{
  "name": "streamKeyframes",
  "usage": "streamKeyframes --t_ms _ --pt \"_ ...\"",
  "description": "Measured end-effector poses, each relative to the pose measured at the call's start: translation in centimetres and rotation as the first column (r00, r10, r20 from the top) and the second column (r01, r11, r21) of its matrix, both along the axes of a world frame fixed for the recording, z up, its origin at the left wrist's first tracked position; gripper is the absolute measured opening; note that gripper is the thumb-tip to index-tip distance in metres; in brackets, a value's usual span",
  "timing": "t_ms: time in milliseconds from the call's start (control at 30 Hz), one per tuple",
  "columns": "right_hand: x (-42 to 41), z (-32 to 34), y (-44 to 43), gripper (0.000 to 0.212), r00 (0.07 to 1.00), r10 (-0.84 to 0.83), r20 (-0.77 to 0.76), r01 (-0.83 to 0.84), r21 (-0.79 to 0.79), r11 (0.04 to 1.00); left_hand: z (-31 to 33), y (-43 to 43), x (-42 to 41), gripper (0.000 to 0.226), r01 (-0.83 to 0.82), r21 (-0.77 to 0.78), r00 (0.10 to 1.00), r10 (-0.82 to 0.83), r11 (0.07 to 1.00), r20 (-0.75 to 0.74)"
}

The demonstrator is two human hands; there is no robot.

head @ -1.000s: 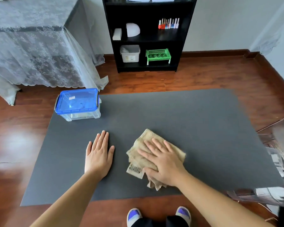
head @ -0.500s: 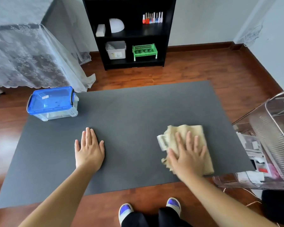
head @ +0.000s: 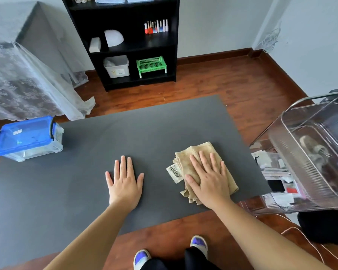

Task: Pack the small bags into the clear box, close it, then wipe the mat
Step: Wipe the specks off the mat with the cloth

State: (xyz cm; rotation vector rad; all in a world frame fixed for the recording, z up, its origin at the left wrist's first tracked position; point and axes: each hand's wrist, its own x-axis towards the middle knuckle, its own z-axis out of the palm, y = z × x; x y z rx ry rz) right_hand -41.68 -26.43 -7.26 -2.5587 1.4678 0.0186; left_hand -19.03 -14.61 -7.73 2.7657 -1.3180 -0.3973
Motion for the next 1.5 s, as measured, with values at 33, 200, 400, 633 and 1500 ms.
streamKeyframes --t_ms 33,200,400,633,1500 --pt "-0.8 0.1 -0.6 0.069 0.999 -0.039 -0.004 0.039 -0.008 0.999 -0.1 0.0 -0.1 0.066 -0.006 0.007 1.0 0.006 1.0 0.007" --pt "-1.9 0.6 -1.0 0.064 0.999 -0.046 0.023 0.045 0.041 0.998 1.5 -1.8 -1.9 0.065 -0.003 -0.091 0.999 0.0 0.996 -0.037" --pt "-5.4 3.6 -6.4 0.024 0.865 -0.259 0.429 0.304 -0.039 0.952 3.1 -8.8 -7.1 0.066 0.274 -0.19 0.95 -0.295 0.943 -0.097" --pt "-6.1 2.9 -7.0 0.03 0.96 -0.256 0.115 0.256 0.013 0.966 2.8 -11.5 -10.1 0.041 0.293 -0.112 0.954 -0.298 0.949 -0.033" --pt "-8.5 0.6 -8.6 0.062 0.976 0.202 0.076 -0.197 -0.067 0.978 1.0 -10.9 -15.6 0.078 0.51 -0.05 0.86 -0.51 0.859 0.004"
